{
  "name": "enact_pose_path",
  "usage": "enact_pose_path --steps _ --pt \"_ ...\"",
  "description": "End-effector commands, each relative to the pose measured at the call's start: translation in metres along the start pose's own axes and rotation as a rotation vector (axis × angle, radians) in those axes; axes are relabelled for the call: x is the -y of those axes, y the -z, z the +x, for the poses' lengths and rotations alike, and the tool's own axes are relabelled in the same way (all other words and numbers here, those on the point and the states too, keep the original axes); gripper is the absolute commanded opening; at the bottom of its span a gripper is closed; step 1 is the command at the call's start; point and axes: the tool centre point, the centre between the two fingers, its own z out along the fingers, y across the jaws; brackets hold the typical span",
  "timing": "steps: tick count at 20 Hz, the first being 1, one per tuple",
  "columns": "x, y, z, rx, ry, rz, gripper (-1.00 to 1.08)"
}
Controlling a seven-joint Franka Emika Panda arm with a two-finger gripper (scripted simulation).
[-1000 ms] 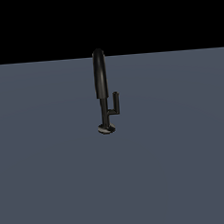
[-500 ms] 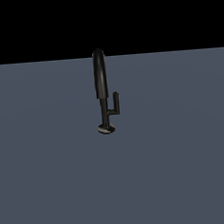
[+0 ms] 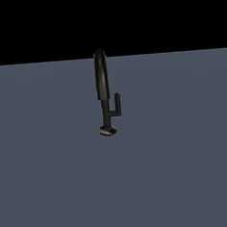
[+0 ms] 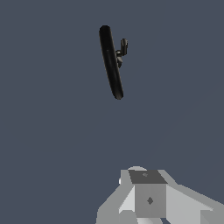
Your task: Turn on the faucet by rotating a designated handle.
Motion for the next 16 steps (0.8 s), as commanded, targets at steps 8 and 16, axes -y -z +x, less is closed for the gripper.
enact_pose_path --steps 8,16 --pt "0.006 -0.014 0.054 0.138 -0.130 0.117 -1.00" --pt "0.008 -0.031 0.101 0.262 -0.245 0.223 -1.00"
